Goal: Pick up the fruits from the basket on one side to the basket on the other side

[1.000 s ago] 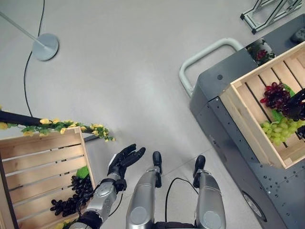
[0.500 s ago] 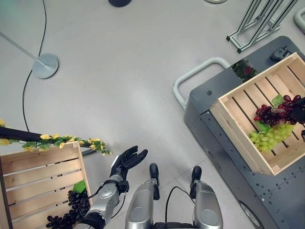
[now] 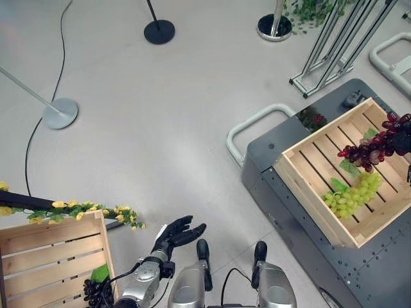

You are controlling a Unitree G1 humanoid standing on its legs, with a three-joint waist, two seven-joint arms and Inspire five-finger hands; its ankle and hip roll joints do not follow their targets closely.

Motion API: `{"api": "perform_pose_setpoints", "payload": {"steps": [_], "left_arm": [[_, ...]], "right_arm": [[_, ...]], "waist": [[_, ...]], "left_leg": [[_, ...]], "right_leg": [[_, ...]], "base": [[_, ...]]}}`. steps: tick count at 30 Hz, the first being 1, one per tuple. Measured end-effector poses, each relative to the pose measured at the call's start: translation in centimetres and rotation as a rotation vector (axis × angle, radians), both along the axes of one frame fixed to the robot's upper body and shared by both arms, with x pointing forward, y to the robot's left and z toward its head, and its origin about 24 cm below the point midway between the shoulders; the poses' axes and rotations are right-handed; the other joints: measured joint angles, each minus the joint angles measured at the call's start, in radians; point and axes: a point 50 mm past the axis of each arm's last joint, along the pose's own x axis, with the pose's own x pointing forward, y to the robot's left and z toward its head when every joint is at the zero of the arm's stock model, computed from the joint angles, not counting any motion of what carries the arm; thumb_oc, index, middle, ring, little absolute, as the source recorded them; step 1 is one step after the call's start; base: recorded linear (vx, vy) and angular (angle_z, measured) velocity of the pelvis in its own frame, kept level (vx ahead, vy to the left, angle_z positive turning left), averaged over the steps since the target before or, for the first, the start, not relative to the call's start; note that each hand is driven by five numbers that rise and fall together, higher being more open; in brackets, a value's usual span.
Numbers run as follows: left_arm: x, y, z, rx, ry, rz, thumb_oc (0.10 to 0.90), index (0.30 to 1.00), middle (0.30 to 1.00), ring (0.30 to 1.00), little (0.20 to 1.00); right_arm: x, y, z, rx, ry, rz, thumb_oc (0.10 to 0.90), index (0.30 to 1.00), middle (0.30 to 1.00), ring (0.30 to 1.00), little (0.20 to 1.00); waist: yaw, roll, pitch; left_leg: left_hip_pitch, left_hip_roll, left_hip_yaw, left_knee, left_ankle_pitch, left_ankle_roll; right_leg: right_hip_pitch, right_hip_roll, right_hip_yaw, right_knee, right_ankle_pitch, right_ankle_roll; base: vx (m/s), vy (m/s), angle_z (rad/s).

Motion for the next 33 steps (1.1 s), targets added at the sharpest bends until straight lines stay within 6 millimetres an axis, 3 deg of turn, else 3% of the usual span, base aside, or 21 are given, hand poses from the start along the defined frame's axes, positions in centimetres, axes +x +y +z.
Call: {"api": "perform_pose_setpoints", "payload": {"steps": [3,6,12,20,27,29,33], "left_arm": [[0.5,-0.8,0.4,-0.003,-0.02,-0.055,0.8,0.9,0.9,0.9,0.9],[1.2,-1.6,1.7,0.001,-0.081,-0.142,0.8,0.9,0.9,0.9,0.9],[4.6,-3.2,6.5,0.068,-0.296,-0.344,0.8,0.9,0.9,0.9,0.9],[8.0,-4.4,11.7,0.104,-0.502,-0.411,0.8,0.9,0.9,0.9,0.9],[11.7,-5.7,17.7,0.172,-0.691,-0.436,0.8,0.9,0.9,0.9,0.9],[12.4,-6.1,20.0,0.192,-0.752,-0.453,0.8,0.9,0.9,0.9,0.9],[13.5,-6.6,22.5,0.217,-0.816,-0.46,0.8,0.9,0.9,0.9,0.9]], "right_arm": [[0.4,0.8,0.6,-0.018,-0.017,0.04,0.4,0.3,0.3,0.3,0.3],[1.1,2.0,0.9,-0.049,-0.017,0.096,0.4,0.3,0.3,0.3,0.3],[2.0,3.5,0.4,-0.078,0.026,0.168,0.4,0.3,0.3,0.3,0.3],[3.6,5.4,1.7,-0.11,0.039,0.275,0.4,0.3,0.3,0.3,0.3],[4.8,7.3,3.3,-0.153,0.021,0.358,0.4,0.3,0.3,0.3,0.3],[5.2,8.1,4.1,-0.164,0.011,0.39,0.4,0.3,0.3,0.3,0.3],[5.7,9.9,5.9,-0.183,-0.047,0.457,0.4,0.3,0.3,0.3,0.3]], "waist": [[-0.004,-0.003,-0.007],[-0.01,-0.009,-0.059],[-0.012,-0.024,-0.134],[-0.025,-0.02,-0.149],[-0.029,-0.02,-0.152],[-0.027,-0.02,-0.152],[-0.028,-0.02,-0.152]], "left_leg": [[0.041,0.0,0.0,-0.02,0.001,-0.002],[0.056,0.002,0.0,-0.043,0.005,-0.007],[0.102,0.002,-0.007,-0.077,0.011,-0.011],[0.147,0.002,-0.01,-0.109,0.019,-0.014],[0.15,0.002,-0.028,-0.117,0.025,-0.019],[0.147,0.002,-0.032,-0.117,0.026,-0.019],[0.147,0.001,-0.033,-0.117,0.026,-0.019]], "right_leg": [[0.041,0.004,0.0,-0.02,0.001,0.001],[0.052,0.01,0.0,-0.038,0.003,0.0],[0.105,0.02,-0.013,-0.075,0.006,0.001],[0.157,0.024,-0.022,-0.114,0.016,0.003],[0.193,0.029,-0.045,-0.172,0.042,0.0],[0.193,0.029,-0.047,-0.172,0.042,0.0],[0.194,0.032,-0.047,-0.172,0.042,0.0]], "base": [[0.09,0.031,-0.03],[0.08,0.034,-0.01],[0.05,0.056,0.04],[0.01,0.051,0.02],[-0.02,0.011,0.07],[-0.03,0.006,0.06],[-0.01,0.002,0.01]]}}
